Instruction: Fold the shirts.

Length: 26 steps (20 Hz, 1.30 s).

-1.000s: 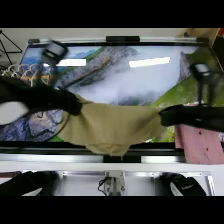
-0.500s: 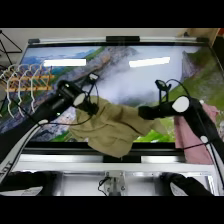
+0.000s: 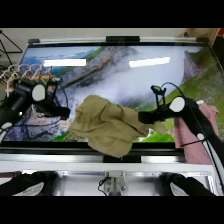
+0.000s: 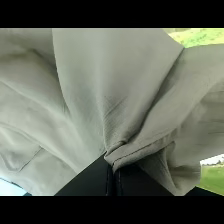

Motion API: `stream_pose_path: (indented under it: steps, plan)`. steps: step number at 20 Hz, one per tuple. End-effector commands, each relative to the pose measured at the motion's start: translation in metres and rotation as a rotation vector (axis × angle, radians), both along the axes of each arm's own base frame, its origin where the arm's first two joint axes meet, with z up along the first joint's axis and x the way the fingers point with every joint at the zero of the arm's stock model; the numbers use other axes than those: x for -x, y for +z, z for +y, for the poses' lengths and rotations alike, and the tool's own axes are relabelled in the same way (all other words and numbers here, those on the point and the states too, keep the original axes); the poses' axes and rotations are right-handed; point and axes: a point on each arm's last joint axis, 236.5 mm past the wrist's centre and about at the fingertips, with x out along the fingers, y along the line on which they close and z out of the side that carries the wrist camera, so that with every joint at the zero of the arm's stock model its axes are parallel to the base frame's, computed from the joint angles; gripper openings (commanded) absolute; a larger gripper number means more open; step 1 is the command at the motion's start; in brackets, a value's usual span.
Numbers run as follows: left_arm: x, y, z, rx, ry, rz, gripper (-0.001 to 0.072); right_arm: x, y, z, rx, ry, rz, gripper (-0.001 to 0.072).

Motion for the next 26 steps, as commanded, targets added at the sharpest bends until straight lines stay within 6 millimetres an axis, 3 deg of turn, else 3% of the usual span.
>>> stream_pose_path:
  steps: [1, 4, 8, 9, 10, 11, 13, 14, 16, 17, 19, 21, 23, 24, 26]
  plan:
    - [0.03, -0.057, -0.03, 0.199, 0.135, 0.059, 0.0575, 0.005, -0.002, -0.002, 0.012, 0.015, 0.019, 0.0068]
    - [0.018, -0.082, -0.052, 0.302, 0.207, 0.02, 0.0575, 0.008, -0.002, -0.002, 0.013, 0.019, 0.029, 0.0068]
    - [0.001, -0.098, -0.053, 0.301, 0.224, -0.014, 0.0565, 0.01, -0.003, -0.002, 0.013, 0.022, 0.039, 0.0068]
    - [-0.002, -0.099, -0.054, 0.304, 0.226, -0.024, 0.0434, 0.011, -0.003, -0.002, 0.013, 0.021, 0.041, 0.0068]
    - [-0.005, -0.098, -0.054, 0.308, 0.226, -0.037, 0.0169, 0.011, -0.003, -0.002, 0.012, 0.02, 0.042, 0.0068]
    - [-0.009, -0.094, -0.055, 0.31, 0.202, -0.051, 0.0054, 0.011, -0.003, -0.002, 0.013, 0.02, 0.042, 0.0068]
    - [-0.02, -0.076, -0.059, 0.324, 0.139, -0.099, 0.0053, 0.01, -0.002, -0.002, 0.013, 0.021, 0.04, 0.0068]
    - [-0.029, -0.058, -0.062, 0.334, 0.1, -0.145, 0.0053, 0.01, 0.001, -0.001, 0.012, 0.027, 0.036, 0.0067]
    - [-0.051, -0.003, -0.062, 0.339, 0.028, -0.274, 0.0053, 0.001, 0.022, -0.002, 0.019, 0.053, -0.032, 0.0068]
    - [-0.063, 0.036, -0.058, 0.328, -0.001, -0.363, 0.0053, -0.009, 0.044, -0.005, 0.032, 0.069, -0.103, 0.0067]
    - [-0.08, 0.129, -0.047, 0.312, -0.045, -0.579, 0.0053, -0.036, 0.11, -0.017, 0.082, 0.071, -0.31, 0.0067]
    - [-0.079, 0.257, -0.036, 0.351, -0.063, -0.877, 0.0052, -0.054, 0.21, -0.031, 0.125, 0.058, -0.596, 0.0067]
    - [-0.044, 0.383, -0.024, 0.431, -0.071, -1.161, 0.0052, -0.046, 0.33, -0.046, 0.132, 0.001, -0.923, 0.0067]
    - [-0.015, 0.439, -0.015, 0.475, -0.075, -1.294, 0.0052, -0.029, 0.391, -0.055, 0.12, -0.04, -1.092, 0.0067]
    - [0.041, 0.512, 0.003, 0.555, -0.058, -1.475, 0.0053, 0.022, 0.481, -0.067, 0.056, -0.108, -1.356, 0.0067]
